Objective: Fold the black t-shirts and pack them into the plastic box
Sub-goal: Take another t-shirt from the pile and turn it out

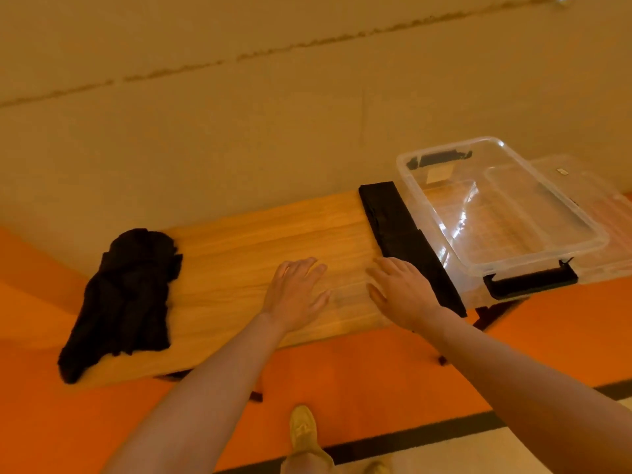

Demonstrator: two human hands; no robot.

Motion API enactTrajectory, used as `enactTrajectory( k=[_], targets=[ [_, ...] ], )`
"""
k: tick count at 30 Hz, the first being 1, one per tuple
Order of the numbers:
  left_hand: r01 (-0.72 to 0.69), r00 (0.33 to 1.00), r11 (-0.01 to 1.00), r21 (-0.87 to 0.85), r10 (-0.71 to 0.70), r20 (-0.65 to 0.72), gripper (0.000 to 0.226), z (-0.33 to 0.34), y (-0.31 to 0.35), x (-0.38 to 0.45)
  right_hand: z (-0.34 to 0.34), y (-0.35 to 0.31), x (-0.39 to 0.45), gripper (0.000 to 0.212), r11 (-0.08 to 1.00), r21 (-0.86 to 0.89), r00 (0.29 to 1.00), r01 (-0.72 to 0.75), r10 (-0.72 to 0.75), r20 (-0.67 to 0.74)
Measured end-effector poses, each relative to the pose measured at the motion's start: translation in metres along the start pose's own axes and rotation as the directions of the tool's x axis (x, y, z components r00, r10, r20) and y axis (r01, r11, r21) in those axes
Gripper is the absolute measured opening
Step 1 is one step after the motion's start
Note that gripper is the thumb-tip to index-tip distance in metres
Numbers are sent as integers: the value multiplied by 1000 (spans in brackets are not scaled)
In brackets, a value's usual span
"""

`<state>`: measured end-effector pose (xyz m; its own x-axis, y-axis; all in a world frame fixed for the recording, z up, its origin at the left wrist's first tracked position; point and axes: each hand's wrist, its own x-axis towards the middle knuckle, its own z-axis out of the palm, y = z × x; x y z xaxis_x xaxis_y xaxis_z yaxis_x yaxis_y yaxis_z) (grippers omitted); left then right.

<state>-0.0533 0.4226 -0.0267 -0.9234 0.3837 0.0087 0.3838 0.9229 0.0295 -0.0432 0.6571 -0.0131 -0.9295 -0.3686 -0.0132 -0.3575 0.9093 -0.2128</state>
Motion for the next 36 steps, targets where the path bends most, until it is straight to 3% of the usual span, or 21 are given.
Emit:
enactTrajectory(
  k=[7, 14, 25, 29, 32, 36],
  targets=[
    [208, 978, 978, -10, -208, -33, 80, -12, -42, -53, -7, -50, 30, 47, 984, -53, 984, 172, -169, 53],
    [325, 938, 945, -49, -328, -110, 65, -16, -97, -99, -1, -111, 70, 48, 943, -88, 943, 320, -308, 123],
    [541, 804, 832, -124, -555, -215, 55, 0, -200, -186, 31, -245, 139, 47, 870, -79, 862, 486, -463, 204],
    [660, 738, 749, -62, -661, -133, 57, 7, -240, -206, 51, -289, 154, 44, 834, -92, 827, 543, -513, 228],
    [728, 685, 685, -13, -728, 13, 60, 15, -267, -216, 68, -319, 163, 43, 814, -64, 800, 577, -547, 248],
    [743, 664, 669, 12, -740, 108, 67, 21, -296, -219, 87, -352, 172, 44, 810, -33, 781, 585, -552, 293]
  ],
)
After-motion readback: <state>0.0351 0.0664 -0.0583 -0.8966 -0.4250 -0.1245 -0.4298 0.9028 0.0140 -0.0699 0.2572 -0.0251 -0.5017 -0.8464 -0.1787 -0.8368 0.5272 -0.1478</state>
